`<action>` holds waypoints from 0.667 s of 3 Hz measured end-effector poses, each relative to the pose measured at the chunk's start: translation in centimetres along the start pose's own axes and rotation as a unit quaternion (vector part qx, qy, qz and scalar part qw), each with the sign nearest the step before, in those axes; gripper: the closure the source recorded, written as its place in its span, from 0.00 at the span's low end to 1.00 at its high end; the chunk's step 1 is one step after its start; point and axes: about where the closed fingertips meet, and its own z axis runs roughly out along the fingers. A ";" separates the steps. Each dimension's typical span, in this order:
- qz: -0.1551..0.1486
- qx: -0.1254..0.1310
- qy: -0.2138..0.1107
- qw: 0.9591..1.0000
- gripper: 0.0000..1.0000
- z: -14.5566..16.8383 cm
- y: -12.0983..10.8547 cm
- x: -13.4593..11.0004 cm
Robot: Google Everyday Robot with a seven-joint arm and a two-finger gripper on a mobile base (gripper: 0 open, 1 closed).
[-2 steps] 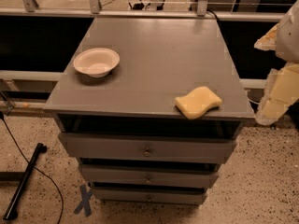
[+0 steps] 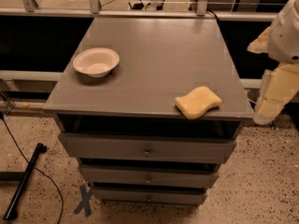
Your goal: Place sponge into paper bowl
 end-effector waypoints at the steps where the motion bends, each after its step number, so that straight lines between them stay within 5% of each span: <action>1: -0.036 -0.042 0.011 0.998 0.00 3.1 -1.6 -0.6; 2: -0.073 -0.069 -0.004 0.995 0.00 6.5 -3.2 -1.5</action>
Offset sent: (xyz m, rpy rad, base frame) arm 0.0743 0.0231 -0.0861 0.0169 0.1851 0.2859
